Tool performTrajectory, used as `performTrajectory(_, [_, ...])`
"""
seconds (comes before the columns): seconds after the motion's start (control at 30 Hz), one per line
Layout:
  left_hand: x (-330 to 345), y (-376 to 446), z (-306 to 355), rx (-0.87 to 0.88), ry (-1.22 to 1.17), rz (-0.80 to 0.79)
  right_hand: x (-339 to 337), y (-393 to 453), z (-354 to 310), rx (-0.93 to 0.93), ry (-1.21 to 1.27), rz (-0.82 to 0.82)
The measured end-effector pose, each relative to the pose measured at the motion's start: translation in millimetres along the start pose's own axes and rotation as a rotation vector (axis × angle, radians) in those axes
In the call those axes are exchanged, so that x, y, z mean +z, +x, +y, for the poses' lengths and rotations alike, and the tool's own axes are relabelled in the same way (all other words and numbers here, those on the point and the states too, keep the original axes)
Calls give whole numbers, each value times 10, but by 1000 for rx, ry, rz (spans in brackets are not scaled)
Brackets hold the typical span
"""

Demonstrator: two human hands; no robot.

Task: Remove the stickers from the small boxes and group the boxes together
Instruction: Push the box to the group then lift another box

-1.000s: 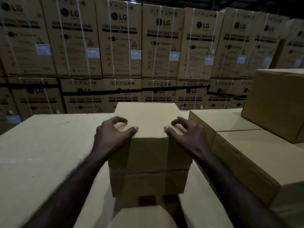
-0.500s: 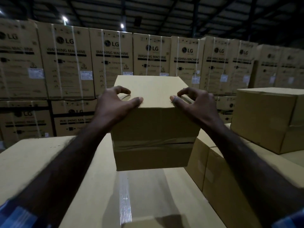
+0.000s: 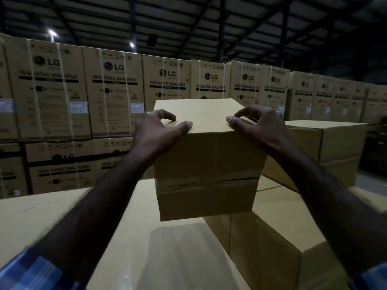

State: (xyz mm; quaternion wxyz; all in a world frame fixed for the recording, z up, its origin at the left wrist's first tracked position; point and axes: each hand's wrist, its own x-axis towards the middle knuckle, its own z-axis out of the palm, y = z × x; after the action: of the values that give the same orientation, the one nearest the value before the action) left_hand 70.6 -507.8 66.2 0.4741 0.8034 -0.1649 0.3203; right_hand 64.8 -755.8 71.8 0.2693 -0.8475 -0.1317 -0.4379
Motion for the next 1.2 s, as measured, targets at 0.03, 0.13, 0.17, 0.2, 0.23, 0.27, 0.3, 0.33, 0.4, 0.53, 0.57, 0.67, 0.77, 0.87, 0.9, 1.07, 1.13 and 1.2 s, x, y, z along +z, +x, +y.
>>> performTrajectory(0.03, [96,13,53,8,5,-7,-74,15,103,4,2,-4])
performTrajectory(0.13, [434,48,233,15,-1,-20,-282,68,463,8,0,-18])
performTrajectory(0.17, [560,56,299,14,-2,-20,-340,89,596,7,-1,-23])
performTrajectory(0.2, [694,65,364,13,0,-20,-395,113,736,5,-3,-25])
performTrajectory(0.23, [840,75,425,12,3,-19,-452,135,884,5,-5,-28])
performTrajectory(0.27, [985,84,482,11,4,-15,-511,158,1028,5,-5,-32])
performTrajectory(0.3, [1134,87,537,6,1,-10,-573,177,1171,6,-2,-38])
performTrajectory(0.33, [1278,87,589,0,0,-3,-636,198,1311,8,6,-42])
performTrajectory(0.4, [1556,88,669,-14,8,13,-735,251,1585,10,26,-52])
performTrajectory(0.53, [1993,98,758,-66,7,55,-816,362,2036,-9,37,-79])
performTrajectory(0.57, [2066,111,774,-91,-1,61,-827,389,2120,-12,49,-83])
performTrajectory(0.67, [2252,157,842,-140,-17,73,-862,457,2327,-25,93,-78])
performTrajectory(0.77, [2406,212,906,-142,6,64,-841,497,2509,-58,111,-59])
performTrajectory(0.87, [2502,287,931,-175,14,47,-797,517,2626,-55,147,-30])
performTrajectory(0.9, [2527,309,931,-192,12,36,-790,529,2652,-58,157,-9])
performTrajectory(1.07, [2628,382,879,-221,19,25,-721,573,2762,-153,114,64])
performTrajectory(1.13, [2653,398,873,-236,20,29,-678,576,2812,-206,80,101])
performTrajectory(1.2, [2681,416,879,-245,17,33,-641,586,2853,-255,44,126])
